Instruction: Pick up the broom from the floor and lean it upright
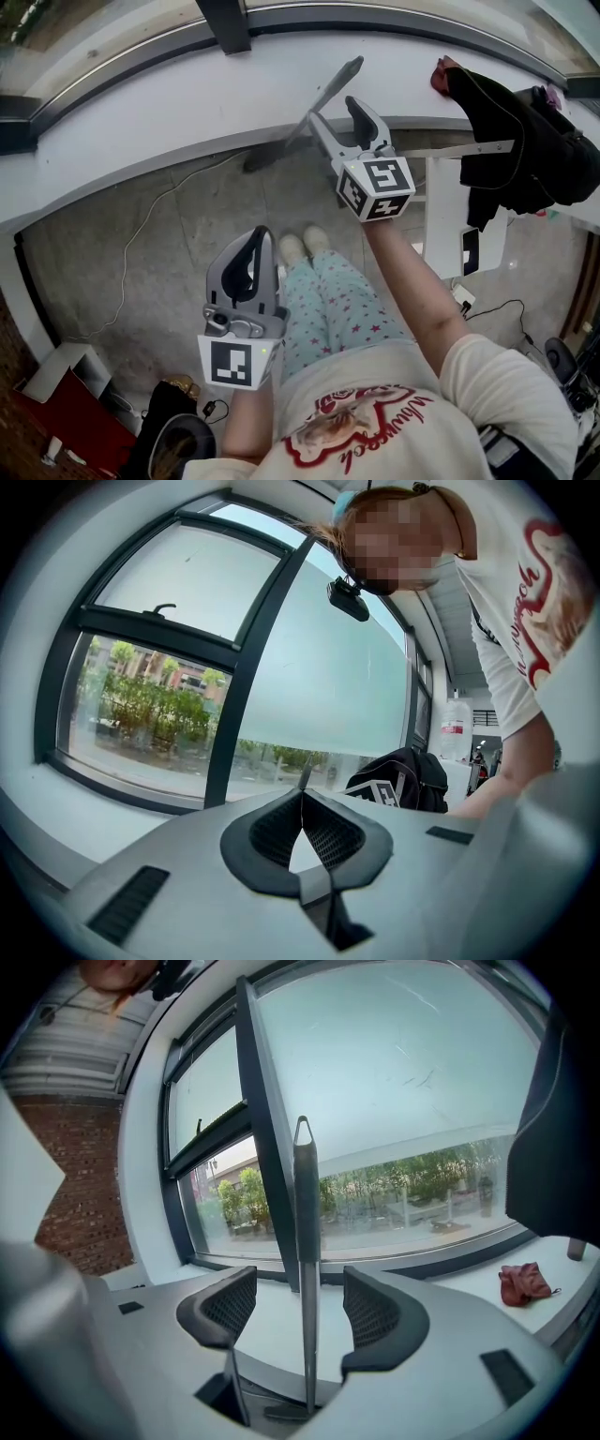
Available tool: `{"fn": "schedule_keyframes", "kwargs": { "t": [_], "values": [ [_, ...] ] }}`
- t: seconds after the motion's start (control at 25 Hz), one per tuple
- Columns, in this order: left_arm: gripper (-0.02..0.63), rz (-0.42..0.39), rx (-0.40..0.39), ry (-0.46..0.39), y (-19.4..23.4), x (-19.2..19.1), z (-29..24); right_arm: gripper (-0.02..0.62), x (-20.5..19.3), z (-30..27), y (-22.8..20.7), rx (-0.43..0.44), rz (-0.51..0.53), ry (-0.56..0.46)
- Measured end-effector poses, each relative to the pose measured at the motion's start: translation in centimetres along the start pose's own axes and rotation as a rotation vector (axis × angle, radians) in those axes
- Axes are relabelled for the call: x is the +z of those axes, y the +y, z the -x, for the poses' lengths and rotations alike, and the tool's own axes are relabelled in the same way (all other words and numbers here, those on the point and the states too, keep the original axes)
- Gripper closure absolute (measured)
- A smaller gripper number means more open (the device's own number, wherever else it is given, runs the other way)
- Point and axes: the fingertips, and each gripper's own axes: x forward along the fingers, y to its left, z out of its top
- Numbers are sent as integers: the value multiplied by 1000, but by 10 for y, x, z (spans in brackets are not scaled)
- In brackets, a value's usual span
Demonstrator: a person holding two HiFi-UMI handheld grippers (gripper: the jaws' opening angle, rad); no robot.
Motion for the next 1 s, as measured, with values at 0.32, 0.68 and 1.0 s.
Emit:
{"fn": "schedule_keyframes", "kwargs": {
  "t": [0.32, 0.68, 1.0],
  "values": [
    [584, -22, -53, 19, -10, 5, -1, 331, 16, 14, -3, -34, 10, -24],
    [584, -29, -82, 28, -12, 0, 6, 518, 24, -4, -9, -78, 52, -9],
    [584, -18, -75, 25, -4, -1, 11, 517, 31, -29, -11, -79, 56, 15]
  ]
}}
